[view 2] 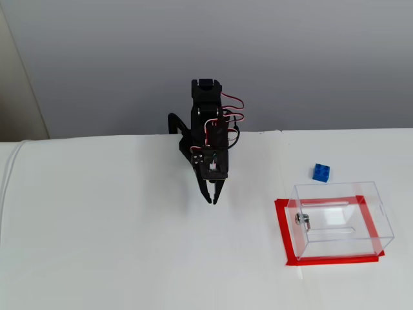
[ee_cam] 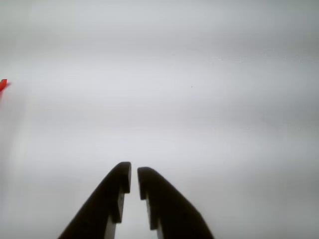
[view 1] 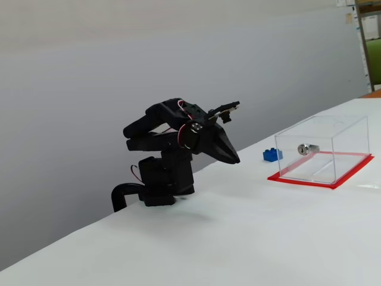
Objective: Pick the blue lego brick and place it into the transparent box
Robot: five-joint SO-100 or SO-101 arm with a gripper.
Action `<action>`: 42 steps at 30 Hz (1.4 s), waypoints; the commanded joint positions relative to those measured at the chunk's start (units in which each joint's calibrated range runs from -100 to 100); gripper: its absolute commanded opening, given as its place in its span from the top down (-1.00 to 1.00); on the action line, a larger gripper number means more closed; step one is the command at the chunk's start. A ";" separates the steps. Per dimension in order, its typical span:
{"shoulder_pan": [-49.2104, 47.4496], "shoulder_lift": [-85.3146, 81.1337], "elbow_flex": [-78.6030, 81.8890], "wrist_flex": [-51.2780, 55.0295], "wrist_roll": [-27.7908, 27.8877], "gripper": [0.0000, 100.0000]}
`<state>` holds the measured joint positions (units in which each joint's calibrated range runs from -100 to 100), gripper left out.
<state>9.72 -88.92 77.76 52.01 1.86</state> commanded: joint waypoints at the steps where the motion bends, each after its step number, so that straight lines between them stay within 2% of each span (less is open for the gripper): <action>1: -0.52 8.10 -9.95 0.21 -0.03 0.97; 7: -6.73 18.62 -20.62 0.21 0.23 0.97; 26: -57.89 24.39 -21.79 0.21 0.23 0.97; 30: -65.58 28.63 -22.42 4.64 -0.19 0.97; 34: -70.39 33.30 -22.69 9.08 -0.24 0.96; 42: -74.23 38.82 -29.48 7.78 -0.24 0.96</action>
<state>-63.57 -51.71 53.49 60.41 1.81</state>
